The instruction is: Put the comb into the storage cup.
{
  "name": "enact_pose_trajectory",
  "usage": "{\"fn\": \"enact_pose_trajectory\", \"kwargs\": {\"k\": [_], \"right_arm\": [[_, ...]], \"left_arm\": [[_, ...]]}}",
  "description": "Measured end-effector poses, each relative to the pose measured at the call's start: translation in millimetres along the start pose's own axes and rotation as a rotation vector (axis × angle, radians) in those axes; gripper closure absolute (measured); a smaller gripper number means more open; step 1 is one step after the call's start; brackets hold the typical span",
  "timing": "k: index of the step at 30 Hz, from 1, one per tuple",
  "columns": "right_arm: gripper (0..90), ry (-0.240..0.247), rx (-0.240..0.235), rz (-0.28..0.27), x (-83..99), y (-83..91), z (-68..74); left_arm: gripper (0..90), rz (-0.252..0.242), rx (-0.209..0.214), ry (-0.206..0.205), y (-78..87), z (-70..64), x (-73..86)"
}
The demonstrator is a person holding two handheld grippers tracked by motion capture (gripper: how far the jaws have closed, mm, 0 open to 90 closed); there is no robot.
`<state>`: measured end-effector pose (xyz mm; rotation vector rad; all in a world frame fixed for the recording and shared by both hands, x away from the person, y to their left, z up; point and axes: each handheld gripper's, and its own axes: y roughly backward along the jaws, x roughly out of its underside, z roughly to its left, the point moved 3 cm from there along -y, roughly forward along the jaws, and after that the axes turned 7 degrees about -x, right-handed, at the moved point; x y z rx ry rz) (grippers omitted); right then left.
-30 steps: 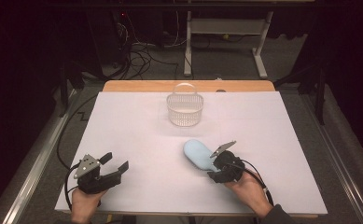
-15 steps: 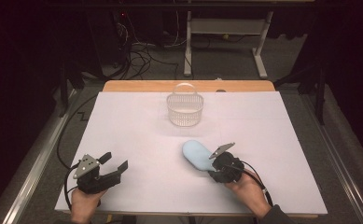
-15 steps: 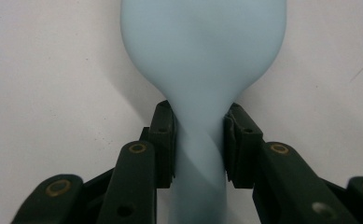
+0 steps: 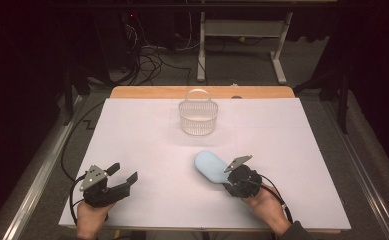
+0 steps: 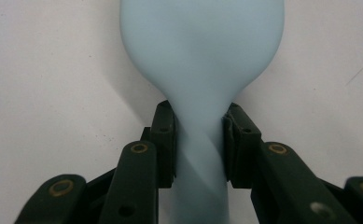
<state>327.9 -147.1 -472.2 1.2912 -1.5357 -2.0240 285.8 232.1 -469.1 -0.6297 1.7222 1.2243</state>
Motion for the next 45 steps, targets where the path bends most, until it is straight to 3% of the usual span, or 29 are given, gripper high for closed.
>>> {"fn": "enact_pose_trajectory", "kwargs": {"k": [9, 14, 24, 30, 33, 40, 45], "right_arm": [[69.9, 0.003, -0.021, -0.054, 3.2, 6.5, -1.5], [69.9, -0.009, -0.041, -0.108, 3.0, 16.9, -4.0], [69.9, -0.025, -0.064, -0.191, 3.2, 33.0, -5.1], [69.9, -0.018, -0.070, -0.218, 2.4, 36.3, -5.4], [69.9, -0.019, -0.073, -0.223, 2.6, 37.9, -4.7], [69.9, -0.024, -0.080, -0.247, 2.1, 41.9, -3.9], [69.9, -0.017, -0.085, -0.247, 0.7, 40.7, -2.6]], "left_arm": [[24.2, -0.004, -0.009, 0.009, -0.3, 0.1, 0.0], [24.2, -0.017, 0.004, -0.006, 0.5, -4.5, -1.9], [24.1, -0.027, 0.049, -0.046, -2.2, -18.0, -9.7], [24.1, -0.038, 0.099, -0.054, -7.8, -29.1, -14.9], [24.1, -0.032, 0.111, -0.074, -10.9, -35.6, -16.7], [24.1, -0.027, 0.138, -0.166, -18.7, -54.4, -22.2], [24.1, -0.039, 0.167, -0.171, -24.0, -64.1, -26.7]]}}
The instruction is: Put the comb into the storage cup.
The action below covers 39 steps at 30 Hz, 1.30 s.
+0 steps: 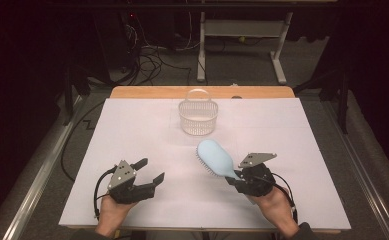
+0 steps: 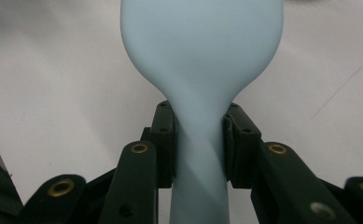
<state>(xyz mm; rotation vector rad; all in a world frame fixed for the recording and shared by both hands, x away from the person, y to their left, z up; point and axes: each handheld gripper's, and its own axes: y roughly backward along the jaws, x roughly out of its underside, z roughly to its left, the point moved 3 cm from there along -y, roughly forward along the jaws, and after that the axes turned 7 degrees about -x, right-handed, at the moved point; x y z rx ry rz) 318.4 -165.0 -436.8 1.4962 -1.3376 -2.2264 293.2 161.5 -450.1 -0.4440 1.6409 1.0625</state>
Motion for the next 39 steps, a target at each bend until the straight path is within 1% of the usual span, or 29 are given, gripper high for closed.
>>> {"fn": "enact_pose_trajectory", "kwargs": {"k": [2, 5, 11, 17, 23, 29, 34, 39], "right_arm": [[69.9, 0.001, -0.001, -0.001, -0.4, -0.6, 0.9], [69.9, 0.008, -0.003, -0.003, -1.0, -0.6, 2.5], [69.9, 0.005, -0.006, -0.019, -2.7, 2.1, 1.8], [69.9, 0.008, -0.008, -0.030, -5.1, 4.0, 3.0], [69.9, 0.019, -0.014, -0.037, -8.0, 3.8, 5.3], [69.8, 0.017, -0.017, -0.047, -9.2, 4.9, 6.4], [69.9, 0.012, -0.022, -0.063, -10.4, 6.5, 7.0], [69.9, 0.014, -0.027, -0.068, -11.5, 5.9, 8.4]], "left_arm": [[24.1, -0.002, 0.016, 0.003, -4.5, -3.8, -2.4], [24.0, -0.006, 0.030, -0.006, -11.1, -9.6, -5.4], [24.0, -0.011, 0.060, 0.006, -18.5, -15.8, -11.2], [24.0, 0.005, 0.092, 0.004, -24.3, -22.4, -15.1], [24.0, 0.013, 0.139, 0.014, -29.0, -28.9, -18.9], [23.9, 0.025, 0.162, 0.013, -32.7, -34.0, -21.4], [24.0, 0.036, 0.193, 0.008, -35.8, -40.9, -23.7], [23.9, 0.062, 0.220, 0.005, -41.1, -46.3, -23.9]]}}
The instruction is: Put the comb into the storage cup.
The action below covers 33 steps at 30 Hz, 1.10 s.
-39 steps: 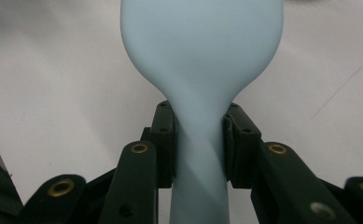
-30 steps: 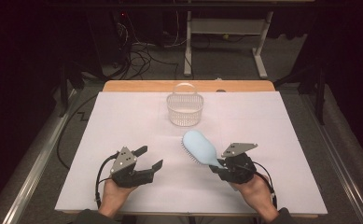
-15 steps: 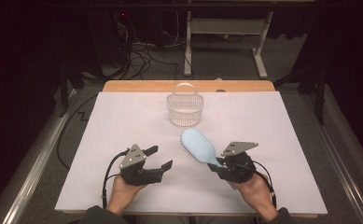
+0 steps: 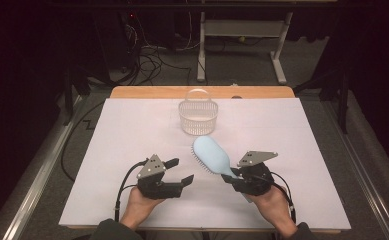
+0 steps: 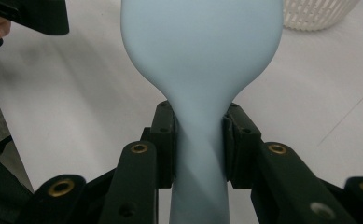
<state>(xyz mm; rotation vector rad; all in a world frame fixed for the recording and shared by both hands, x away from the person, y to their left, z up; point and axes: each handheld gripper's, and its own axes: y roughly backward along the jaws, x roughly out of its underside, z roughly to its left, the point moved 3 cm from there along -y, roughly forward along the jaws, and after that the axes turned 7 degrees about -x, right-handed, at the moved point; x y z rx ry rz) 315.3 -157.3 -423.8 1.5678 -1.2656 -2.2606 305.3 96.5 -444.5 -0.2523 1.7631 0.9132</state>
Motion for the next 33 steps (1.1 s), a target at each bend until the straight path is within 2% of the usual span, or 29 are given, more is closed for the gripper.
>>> {"fn": "enact_pose_trajectory", "kwargs": {"k": [3, 5, 21, 33], "right_arm": [[69.9, 0.006, -0.006, -0.002, -0.7, -0.7, 1.0], [69.9, 0.006, -0.008, -0.005, -1.2, -0.9, 1.4], [69.8, 0.035, -0.033, -0.016, -5.2, -4.1, 11.4], [69.8, 0.057, -0.045, -0.015, -5.4, -9.5, 17.1]], "left_arm": [[23.8, 0.011, 0.018, -0.001, -3.9, -2.2, -0.3], [17.8, 0.025, 0.039, 0.003, -6.4, -3.2, -0.6], [17.7, 0.044, 0.078, 0.002, -17.7, -12.4, -4.3], [17.7, 0.048, 0.090, 0.001, -21.0, -15.6, -5.9]]}}
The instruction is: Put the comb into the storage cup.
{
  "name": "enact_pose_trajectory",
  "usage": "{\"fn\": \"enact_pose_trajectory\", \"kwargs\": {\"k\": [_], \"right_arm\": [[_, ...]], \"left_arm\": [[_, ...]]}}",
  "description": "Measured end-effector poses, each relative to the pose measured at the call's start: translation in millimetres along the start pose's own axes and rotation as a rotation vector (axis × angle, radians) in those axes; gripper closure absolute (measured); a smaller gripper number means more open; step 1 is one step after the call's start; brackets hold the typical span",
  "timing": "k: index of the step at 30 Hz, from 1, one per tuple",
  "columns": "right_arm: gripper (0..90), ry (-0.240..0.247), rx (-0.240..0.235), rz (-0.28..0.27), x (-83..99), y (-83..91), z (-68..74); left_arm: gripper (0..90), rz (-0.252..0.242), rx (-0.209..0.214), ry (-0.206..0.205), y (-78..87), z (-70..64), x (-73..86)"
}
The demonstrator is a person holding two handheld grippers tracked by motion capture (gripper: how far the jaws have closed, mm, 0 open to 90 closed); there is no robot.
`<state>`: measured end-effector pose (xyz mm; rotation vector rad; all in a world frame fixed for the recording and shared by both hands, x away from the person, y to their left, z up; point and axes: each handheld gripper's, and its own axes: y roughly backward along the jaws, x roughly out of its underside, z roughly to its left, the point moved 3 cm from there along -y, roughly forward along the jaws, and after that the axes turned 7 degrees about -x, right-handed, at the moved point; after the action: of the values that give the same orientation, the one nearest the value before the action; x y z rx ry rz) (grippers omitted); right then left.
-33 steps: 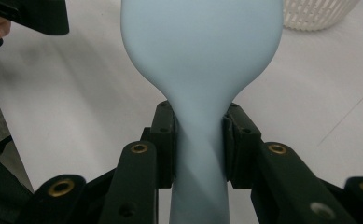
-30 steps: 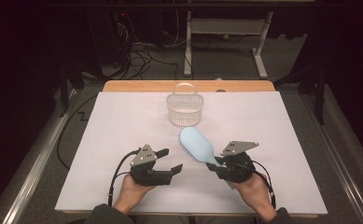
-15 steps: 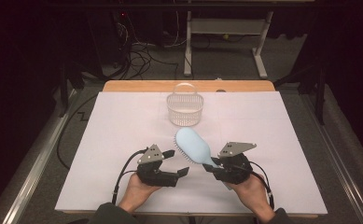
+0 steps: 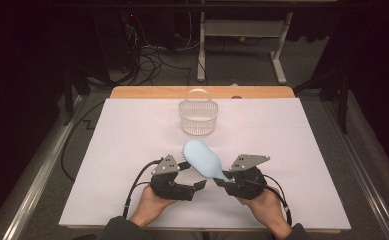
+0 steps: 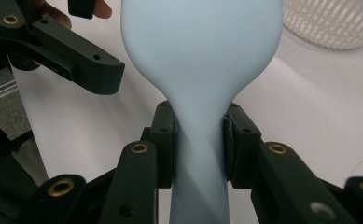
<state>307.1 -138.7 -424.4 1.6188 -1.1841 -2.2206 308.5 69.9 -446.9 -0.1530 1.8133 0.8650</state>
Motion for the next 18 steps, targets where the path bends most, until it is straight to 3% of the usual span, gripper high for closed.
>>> {"fn": "enact_pose_trajectory", "kwargs": {"k": [18], "right_arm": [[69.8, 0.035, -0.005, 0.013, -0.1, -9.1, 7.4]], "left_arm": [[17.7, -0.005, 0.019, 0.030, 1.2, 0.2, -1.9]]}}
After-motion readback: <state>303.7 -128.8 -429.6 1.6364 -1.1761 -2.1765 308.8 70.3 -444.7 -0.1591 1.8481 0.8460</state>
